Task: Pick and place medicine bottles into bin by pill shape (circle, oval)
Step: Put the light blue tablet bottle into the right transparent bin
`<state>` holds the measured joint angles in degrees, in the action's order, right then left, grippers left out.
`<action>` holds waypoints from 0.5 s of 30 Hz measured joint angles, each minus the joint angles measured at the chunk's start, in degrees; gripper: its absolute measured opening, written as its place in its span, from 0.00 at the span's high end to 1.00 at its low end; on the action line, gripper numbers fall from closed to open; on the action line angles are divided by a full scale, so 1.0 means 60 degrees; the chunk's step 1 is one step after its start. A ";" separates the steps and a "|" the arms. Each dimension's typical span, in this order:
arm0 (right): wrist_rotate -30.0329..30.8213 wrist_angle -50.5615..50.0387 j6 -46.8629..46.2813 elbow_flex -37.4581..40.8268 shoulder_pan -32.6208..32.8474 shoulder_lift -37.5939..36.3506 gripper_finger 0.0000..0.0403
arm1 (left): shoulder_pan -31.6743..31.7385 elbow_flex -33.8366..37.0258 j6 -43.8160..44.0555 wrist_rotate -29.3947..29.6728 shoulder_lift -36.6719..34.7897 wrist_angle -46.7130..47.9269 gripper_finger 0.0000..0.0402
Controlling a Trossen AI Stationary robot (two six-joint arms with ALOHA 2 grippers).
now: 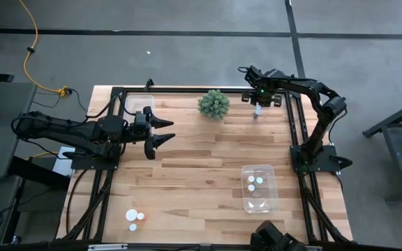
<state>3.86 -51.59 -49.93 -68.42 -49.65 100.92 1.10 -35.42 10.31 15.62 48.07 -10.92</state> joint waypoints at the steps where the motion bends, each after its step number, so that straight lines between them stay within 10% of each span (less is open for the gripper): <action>1: 0.0001 0.0000 0.0000 0.0000 0.0000 0.0000 0.73 | 0.0000 0.0000 0.0000 0.0000 0.0000 0.0000 0.46; 15: 0.0259 -0.0016 0.0148 -0.0189 0.0004 -0.0015 0.73 | -0.0002 0.0000 0.0000 0.0000 0.0000 0.0002 0.46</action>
<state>5.41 -51.69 -49.04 -69.56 -49.63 100.84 1.09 -35.42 10.31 15.62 48.07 -10.91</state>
